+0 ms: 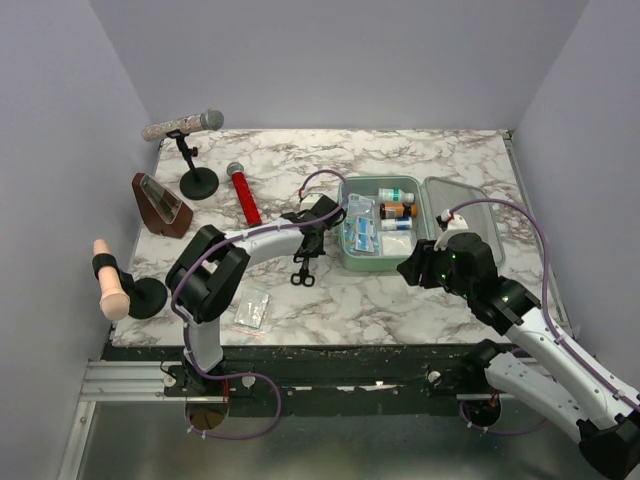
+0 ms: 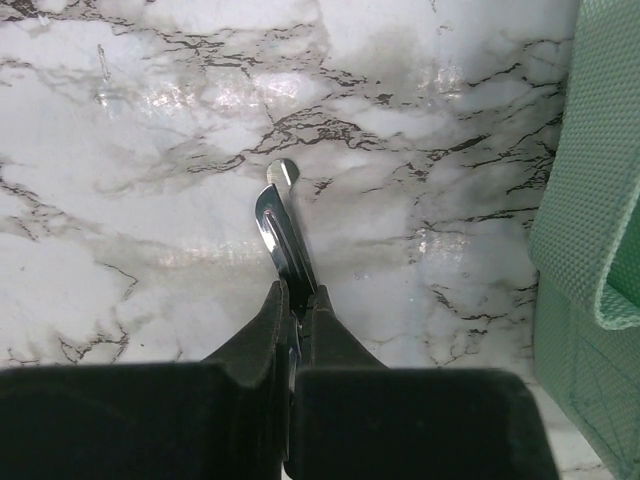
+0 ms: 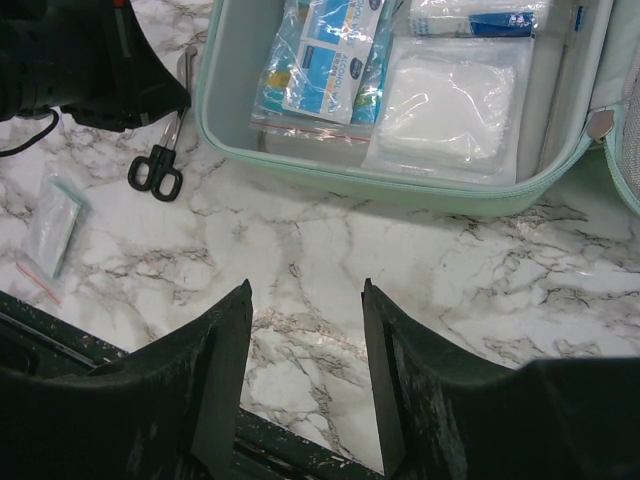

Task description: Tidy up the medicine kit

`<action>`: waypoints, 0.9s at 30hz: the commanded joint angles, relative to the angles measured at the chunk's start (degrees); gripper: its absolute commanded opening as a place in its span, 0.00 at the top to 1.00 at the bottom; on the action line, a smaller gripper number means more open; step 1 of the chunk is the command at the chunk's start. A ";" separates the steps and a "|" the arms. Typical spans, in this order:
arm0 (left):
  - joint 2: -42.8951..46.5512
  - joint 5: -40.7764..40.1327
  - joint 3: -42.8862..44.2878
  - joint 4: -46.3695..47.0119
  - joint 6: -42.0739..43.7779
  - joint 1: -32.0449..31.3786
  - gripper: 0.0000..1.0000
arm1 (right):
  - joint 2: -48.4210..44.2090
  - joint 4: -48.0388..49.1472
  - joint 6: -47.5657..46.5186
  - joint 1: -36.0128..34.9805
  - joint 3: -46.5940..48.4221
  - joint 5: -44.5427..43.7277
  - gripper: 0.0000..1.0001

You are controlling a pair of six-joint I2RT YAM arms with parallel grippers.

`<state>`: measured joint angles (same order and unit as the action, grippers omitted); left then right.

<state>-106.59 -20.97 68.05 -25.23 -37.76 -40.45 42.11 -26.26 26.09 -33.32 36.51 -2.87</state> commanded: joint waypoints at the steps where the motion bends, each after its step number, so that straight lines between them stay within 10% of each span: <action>1: 2.17 -0.21 -0.99 -2.54 -0.04 0.46 1.00 | -0.01 0.24 0.37 -0.25 -0.04 -0.11 0.43; 27: 11.58 -1.62 4.46 -8.16 -0.04 -0.16 1.00 | -1.15 0.60 0.81 -0.25 -0.56 -0.03 0.43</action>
<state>-97.93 -21.28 69.25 -31.42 -37.95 -40.21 41.67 -26.24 26.13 -33.32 36.51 -2.85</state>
